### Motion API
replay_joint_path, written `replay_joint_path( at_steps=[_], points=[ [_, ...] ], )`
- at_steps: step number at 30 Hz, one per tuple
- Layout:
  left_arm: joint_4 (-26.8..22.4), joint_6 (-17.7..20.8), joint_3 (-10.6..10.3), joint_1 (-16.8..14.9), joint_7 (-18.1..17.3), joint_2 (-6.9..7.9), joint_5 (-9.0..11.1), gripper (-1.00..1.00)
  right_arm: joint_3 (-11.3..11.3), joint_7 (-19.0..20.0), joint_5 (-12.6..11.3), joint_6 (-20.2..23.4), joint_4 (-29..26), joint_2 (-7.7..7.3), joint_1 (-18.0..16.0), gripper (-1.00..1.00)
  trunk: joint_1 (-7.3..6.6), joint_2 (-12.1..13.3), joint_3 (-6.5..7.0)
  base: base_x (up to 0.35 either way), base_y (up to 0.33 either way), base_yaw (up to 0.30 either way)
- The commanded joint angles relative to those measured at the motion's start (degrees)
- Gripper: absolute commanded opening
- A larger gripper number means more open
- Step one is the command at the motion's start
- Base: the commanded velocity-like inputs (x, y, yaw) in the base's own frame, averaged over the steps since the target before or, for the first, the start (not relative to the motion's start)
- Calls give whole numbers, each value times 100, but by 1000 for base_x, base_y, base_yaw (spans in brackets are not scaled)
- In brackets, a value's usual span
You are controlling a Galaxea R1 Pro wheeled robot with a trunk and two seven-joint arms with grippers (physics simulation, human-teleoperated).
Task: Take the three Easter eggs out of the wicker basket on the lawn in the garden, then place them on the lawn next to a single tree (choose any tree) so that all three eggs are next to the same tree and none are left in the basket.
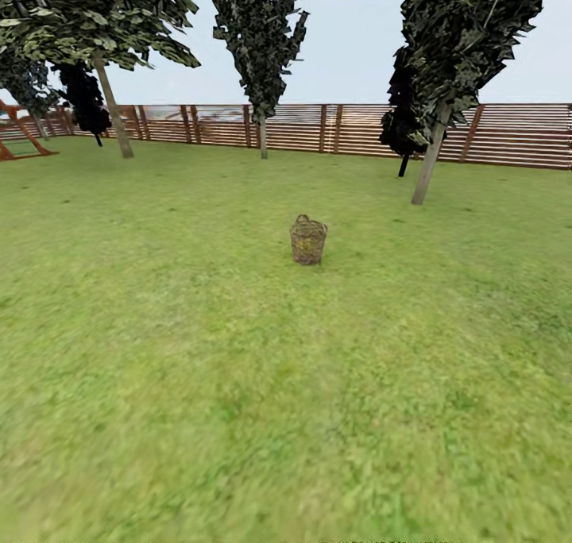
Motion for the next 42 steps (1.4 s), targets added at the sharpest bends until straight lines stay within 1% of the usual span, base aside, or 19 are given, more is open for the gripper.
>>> replay_joint_path(
  at_steps=[1,8,15,21,31,42],
  points=[
    [-1,-2,5,-1,-3,-1,8,100,-47,33,6,-22,7,0,-4,100,-1,-2,-6,0,196,-105],
    [-1,-2,11,-1,-3,8,39,100,-47,33,6,-22,7,0,-4,100,-1,-2,-7,0,258,-38],
    [-1,-2,11,-1,-3,8,40,100,-39,33,6,-27,13,0,-4,100,-1,-2,21,0,202,-165],
    [-1,-2,19,-1,-2,8,48,100,-39,33,6,-26,13,0,-4,100,-1,-2,28,59,229,-41],
    [-1,-2,17,-1,-3,8,49,100,-39,33,6,-24,15,0,-4,100,-1,-2,28,135,259,-1],
    [1,6,11,-1,-3,7,49,100,-44,33,1,-30,9,-11,-4,100,-1,-2,28,254,184,0]
  ],
)
